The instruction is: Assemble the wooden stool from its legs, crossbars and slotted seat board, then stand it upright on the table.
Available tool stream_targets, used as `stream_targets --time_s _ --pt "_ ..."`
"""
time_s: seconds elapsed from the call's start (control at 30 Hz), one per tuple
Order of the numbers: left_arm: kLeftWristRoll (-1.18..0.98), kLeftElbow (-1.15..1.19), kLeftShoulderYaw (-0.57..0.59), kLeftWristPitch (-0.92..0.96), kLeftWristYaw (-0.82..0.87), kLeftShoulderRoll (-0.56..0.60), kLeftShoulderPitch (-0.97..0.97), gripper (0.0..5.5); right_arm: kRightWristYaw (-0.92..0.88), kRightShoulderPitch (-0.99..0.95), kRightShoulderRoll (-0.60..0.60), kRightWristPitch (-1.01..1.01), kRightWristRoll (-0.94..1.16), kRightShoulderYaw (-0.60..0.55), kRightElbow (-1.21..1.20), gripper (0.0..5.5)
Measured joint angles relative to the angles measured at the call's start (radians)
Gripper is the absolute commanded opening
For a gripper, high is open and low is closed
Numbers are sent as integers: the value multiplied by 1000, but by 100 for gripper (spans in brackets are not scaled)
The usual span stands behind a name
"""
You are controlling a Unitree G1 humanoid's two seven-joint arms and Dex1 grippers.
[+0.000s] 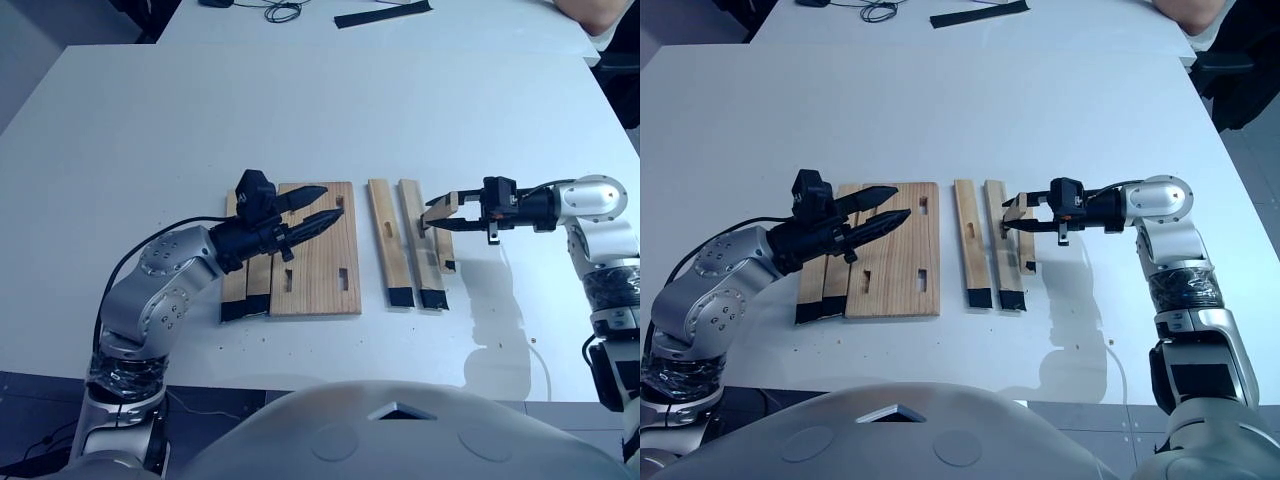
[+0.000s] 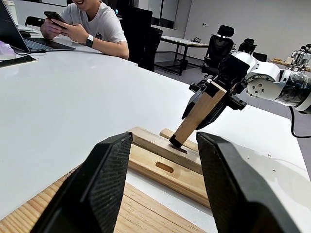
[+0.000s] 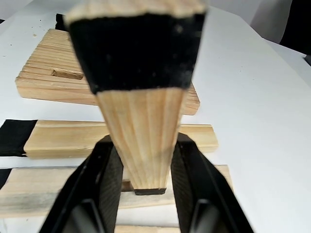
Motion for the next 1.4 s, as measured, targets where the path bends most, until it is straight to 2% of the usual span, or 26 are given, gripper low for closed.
stream_targets --time_s 0.93,1.4 --pt "-6 -1 4 4 -4 1 -1 243 1 68 -17 43 31 3 -100 131" --pt "-10 -6 2 15 -4 19 -1 243 10 -47 42 -24 7 31 118 130"
